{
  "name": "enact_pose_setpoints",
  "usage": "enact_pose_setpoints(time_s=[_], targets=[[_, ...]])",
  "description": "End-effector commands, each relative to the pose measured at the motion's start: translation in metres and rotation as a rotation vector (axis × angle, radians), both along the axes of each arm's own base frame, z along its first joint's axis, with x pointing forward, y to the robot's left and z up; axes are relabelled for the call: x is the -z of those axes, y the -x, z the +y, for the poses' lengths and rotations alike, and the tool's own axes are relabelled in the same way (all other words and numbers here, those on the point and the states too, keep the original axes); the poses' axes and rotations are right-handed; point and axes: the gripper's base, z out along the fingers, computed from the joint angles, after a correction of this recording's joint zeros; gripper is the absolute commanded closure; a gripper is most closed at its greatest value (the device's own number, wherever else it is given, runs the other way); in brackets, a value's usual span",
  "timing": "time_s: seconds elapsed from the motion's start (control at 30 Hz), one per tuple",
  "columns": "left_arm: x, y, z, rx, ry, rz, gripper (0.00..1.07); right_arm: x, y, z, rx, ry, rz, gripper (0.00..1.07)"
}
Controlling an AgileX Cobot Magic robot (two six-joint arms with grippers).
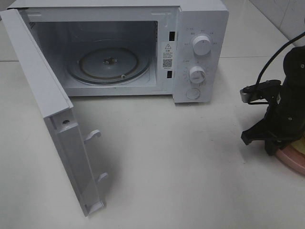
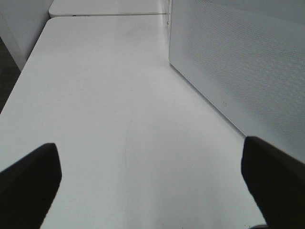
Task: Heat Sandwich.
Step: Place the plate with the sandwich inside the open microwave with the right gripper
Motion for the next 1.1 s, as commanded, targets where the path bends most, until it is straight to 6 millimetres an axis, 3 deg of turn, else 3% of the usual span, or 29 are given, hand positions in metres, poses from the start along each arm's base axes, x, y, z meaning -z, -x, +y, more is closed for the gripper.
enact_pose_setpoints(time_s=[0.03, 0.4, 0.83, 1.1], targets=[[0.0, 0.004, 0.0, -0.004, 0.005, -0.03, 0.09, 0.006, 0.001, 0.001, 0.014, -0.006, 0.013, 1.07], [0.0, 0.004, 0.0, -0.004, 0.005, -0.03, 0.09, -0.006, 0.002, -0.004, 0.043, 0.06, -0.008, 1.07], [0.0, 0.004, 0.0, -0.004, 0.005, -0.03, 0.09, -0.012, 0.006, 0.011, -0.02, 0.18, -0.024, 1.07], [0.0, 0.004, 0.0, -0.004, 0.005, -0.03, 0.09, -0.031, 0.011, 0.016, -0.026, 0.223, -0.064, 1.07]])
